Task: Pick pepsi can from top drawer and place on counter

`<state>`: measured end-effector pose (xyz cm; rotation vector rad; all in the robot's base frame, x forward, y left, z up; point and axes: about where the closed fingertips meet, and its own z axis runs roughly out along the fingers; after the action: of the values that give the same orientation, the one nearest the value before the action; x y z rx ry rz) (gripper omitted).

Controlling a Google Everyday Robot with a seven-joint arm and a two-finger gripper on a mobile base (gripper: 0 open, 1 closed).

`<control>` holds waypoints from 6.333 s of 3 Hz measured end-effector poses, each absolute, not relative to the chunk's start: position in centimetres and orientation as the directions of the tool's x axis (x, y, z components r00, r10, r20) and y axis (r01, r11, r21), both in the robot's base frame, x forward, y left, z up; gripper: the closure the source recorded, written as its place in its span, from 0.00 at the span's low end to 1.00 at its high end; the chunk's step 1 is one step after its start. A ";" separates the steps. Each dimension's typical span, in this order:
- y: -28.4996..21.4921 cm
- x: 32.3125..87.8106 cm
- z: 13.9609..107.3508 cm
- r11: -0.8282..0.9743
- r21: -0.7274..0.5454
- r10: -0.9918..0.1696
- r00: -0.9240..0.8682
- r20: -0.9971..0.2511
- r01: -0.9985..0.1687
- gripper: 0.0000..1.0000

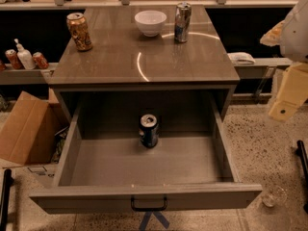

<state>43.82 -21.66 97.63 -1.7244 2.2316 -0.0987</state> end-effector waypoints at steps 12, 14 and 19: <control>-5.3 54.1 72.6 0.258 -0.025 -0.652 -0.155 -0.742 -0.966 0.00; -5.8 56.4 69.7 0.249 -0.065 -0.618 -0.106 -0.779 -0.966 0.00; -2.9 60.7 66.2 0.115 -0.237 -0.552 0.136 -0.822 -0.965 0.00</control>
Offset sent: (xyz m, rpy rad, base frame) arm 0.0048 0.0431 -0.0574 0.2161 0.1707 0.1460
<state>60.72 -2.85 66.16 -1.5490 1.5270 0.6012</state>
